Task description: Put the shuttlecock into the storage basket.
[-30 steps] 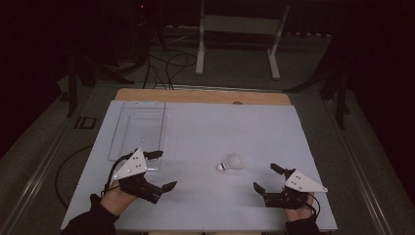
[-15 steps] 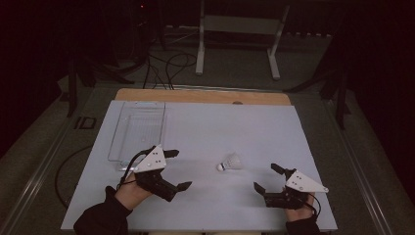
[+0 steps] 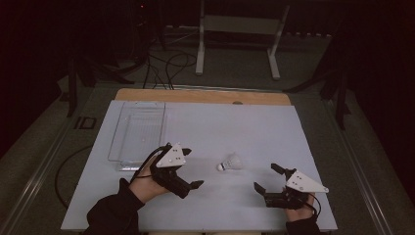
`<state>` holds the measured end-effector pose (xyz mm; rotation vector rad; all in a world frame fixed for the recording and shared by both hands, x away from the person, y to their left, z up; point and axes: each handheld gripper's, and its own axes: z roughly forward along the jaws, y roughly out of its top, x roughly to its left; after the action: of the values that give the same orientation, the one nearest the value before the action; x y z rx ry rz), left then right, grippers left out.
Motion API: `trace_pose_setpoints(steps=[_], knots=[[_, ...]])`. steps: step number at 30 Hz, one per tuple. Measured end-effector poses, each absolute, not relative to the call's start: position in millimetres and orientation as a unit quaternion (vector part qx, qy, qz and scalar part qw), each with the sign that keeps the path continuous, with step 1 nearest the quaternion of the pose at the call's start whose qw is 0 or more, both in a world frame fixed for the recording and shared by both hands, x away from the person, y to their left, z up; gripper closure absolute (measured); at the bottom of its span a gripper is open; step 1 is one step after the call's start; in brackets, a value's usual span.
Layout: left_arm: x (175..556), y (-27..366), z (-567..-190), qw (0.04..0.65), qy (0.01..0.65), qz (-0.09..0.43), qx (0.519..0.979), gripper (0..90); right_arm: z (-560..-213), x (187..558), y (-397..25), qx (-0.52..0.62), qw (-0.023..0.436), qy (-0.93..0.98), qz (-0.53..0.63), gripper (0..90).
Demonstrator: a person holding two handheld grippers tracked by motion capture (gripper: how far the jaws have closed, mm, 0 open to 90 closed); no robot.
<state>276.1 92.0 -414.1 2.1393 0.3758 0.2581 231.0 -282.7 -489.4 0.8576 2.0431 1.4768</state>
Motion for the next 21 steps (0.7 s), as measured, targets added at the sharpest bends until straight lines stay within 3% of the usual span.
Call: trace_pose_setpoints(steps=[21], knots=[[302, 55, -412, 0.393, 0.135, 0.081, 0.906, 0.0, -489, 231, -283, 0.311, 0.236, 0.746, 0.539, 9.6]])
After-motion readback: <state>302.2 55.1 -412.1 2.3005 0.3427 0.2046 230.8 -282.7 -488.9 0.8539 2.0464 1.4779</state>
